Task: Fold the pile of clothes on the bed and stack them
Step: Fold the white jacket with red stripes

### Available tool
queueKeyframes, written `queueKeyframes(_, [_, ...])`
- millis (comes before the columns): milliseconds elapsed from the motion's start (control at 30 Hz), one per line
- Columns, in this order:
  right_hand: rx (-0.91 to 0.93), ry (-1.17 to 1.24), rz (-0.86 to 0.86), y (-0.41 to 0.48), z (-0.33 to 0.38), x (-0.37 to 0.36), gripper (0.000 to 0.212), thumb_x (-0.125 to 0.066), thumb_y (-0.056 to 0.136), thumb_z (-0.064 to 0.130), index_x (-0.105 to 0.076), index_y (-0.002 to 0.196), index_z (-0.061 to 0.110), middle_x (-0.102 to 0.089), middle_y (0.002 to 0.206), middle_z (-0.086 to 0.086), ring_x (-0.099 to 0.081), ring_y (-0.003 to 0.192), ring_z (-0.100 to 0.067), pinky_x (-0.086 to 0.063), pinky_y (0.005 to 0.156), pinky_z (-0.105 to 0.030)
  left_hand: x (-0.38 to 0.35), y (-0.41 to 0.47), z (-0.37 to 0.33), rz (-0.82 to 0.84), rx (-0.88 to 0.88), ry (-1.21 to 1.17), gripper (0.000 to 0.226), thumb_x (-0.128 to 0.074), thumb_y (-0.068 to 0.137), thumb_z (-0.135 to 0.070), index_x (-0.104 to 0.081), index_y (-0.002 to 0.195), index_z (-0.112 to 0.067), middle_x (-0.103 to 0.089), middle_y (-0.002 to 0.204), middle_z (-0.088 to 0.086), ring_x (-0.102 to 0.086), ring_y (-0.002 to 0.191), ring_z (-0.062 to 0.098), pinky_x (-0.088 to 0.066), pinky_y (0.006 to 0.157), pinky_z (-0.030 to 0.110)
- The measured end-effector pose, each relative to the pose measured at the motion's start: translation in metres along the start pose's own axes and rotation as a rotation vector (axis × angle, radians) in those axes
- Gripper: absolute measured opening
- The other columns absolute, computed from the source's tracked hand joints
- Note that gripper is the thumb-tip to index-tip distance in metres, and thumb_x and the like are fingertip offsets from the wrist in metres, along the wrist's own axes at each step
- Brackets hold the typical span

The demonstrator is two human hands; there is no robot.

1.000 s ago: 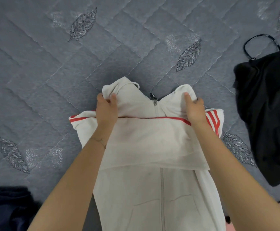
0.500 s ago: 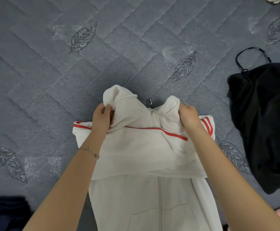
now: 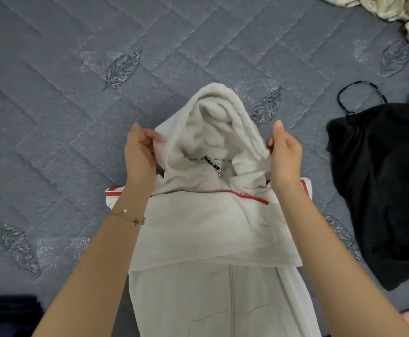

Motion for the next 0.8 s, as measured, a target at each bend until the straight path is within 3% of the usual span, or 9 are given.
queueKeyframes(100, [-0.232, -0.029, 0.015, -0.003, -0.026, 0.002, 0.043, -0.056, 0.097, 0.039, -0.036, 0.064, 0.020, -0.042, 0.051, 0.005, -0.039, 0.048, -0.010, -0.037, 0.056, -0.024, 0.008, -0.001, 0.014, -0.048, 0.071, 0.075, 0.053, -0.055, 0.097, -0.037, -0.043, 0.046, -0.027, -0.037, 0.049, -0.012, -0.034, 0.048, 0.006, -0.032, 0.054, 0.025])
queueKeyframes(200, [-0.526, -0.014, 0.094, -0.013, -0.050, 0.002, 0.032, -0.069, 0.087, 0.044, -0.056, 0.080, 0.015, -0.060, 0.076, 0.000, -0.060, 0.072, -0.017, -0.050, 0.079, -0.034, 0.010, -0.006, 0.037, 0.050, 0.419, 0.247, 0.040, -0.064, 0.084, -0.057, -0.063, 0.072, -0.019, -0.066, 0.067, -0.004, -0.063, 0.064, 0.013, -0.050, 0.065, 0.028])
queueKeyframes(267, [-0.650, -0.162, 0.185, -0.020, -0.061, 0.000, 0.050, -0.072, 0.079, 0.053, -0.063, 0.106, 0.012, -0.069, 0.100, -0.003, -0.066, 0.091, -0.021, -0.052, 0.091, -0.036, 0.015, -0.014, 0.054, 0.160, 0.612, 0.473, 0.051, -0.066, 0.078, -0.063, -0.070, 0.092, -0.014, -0.075, 0.086, 0.003, -0.071, 0.080, 0.018, -0.055, 0.071, 0.031])
queueKeyframes(333, [-0.620, -0.416, 0.305, -0.022, -0.065, -0.003, 0.046, -0.069, 0.079, 0.058, -0.060, 0.100, 0.018, -0.066, 0.097, 0.002, -0.065, 0.087, -0.016, -0.052, 0.078, -0.025, 0.019, -0.018, 0.062, 0.197, 0.642, 0.649, 0.055, -0.068, 0.079, -0.060, -0.069, 0.105, -0.011, -0.074, 0.099, 0.006, -0.069, 0.093, 0.023, -0.056, 0.084, 0.037])
queueKeyframes(433, [-0.498, -0.640, 0.466, -0.024, -0.062, -0.013, 0.025, -0.068, 0.086, 0.043, -0.063, 0.094, 0.020, -0.065, 0.085, 0.005, -0.057, 0.069, -0.002, -0.043, 0.051, -0.013, 0.017, -0.021, 0.062, 0.211, 0.553, 0.844, 0.048, -0.069, 0.078, -0.059, -0.066, 0.100, -0.016, -0.070, 0.101, 0.004, -0.065, 0.095, 0.022, -0.053, 0.090, 0.039])
queueKeyframes(500, [-0.461, -0.628, 0.501, -0.026, -0.064, -0.017, 0.022, -0.072, 0.084, 0.028, -0.066, 0.101, 0.015, -0.066, 0.088, 0.001, -0.058, 0.070, -0.005, -0.044, 0.053, -0.011, 0.014, -0.021, 0.059, 0.241, 0.477, 0.881, 0.032, -0.068, 0.082, -0.054, -0.064, 0.091, -0.024, -0.067, 0.100, -0.002, -0.062, 0.092, 0.016, -0.049, 0.082, 0.032])
queueKeyframes(633, [-0.345, -0.390, 0.333, -0.021, -0.050, -0.015, 0.022, -0.076, 0.080, 0.006, -0.059, 0.074, 0.018, -0.058, 0.071, 0.005, -0.052, 0.063, -0.007, -0.043, 0.050, -0.009, 0.009, -0.025, 0.048, 0.331, 0.349, 0.829, 0.009, -0.073, 0.083, -0.040, -0.067, 0.089, -0.035, -0.070, 0.090, -0.013, -0.065, 0.083, 0.006, -0.047, 0.068, 0.021])
queueKeyframes(733, [-0.239, -0.329, 0.297, -0.014, -0.029, -0.014, 0.024, -0.075, 0.081, 0.006, -0.057, 0.075, 0.019, -0.055, 0.072, 0.004, -0.051, 0.070, -0.014, -0.044, 0.064, -0.023, 0.007, -0.018, 0.027, 0.262, 0.192, 0.723, 0.011, -0.075, 0.083, -0.024, -0.066, 0.085, -0.030, -0.068, 0.084, -0.012, -0.063, 0.072, -0.001, -0.049, 0.064, 0.015])
queueKeyframes(800, [-0.237, -0.316, 0.345, -0.011, -0.016, -0.017, 0.022, -0.075, 0.081, 0.009, -0.055, 0.079, 0.017, -0.055, 0.074, 0.002, -0.051, 0.070, -0.014, -0.042, 0.061, -0.024, 0.001, -0.013, 0.007, 0.215, 0.022, 0.683, 0.020, -0.073, 0.084, -0.012, -0.060, 0.080, -0.026, -0.063, 0.082, -0.011, -0.058, 0.068, -0.004, -0.046, 0.062, 0.010])
Point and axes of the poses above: each hand's wrist, its own y-axis towards the middle knuckle, its own x-axis out of the back of the hand, z = x × y, the point moved 6 cm from there along y, towards the middle knuckle
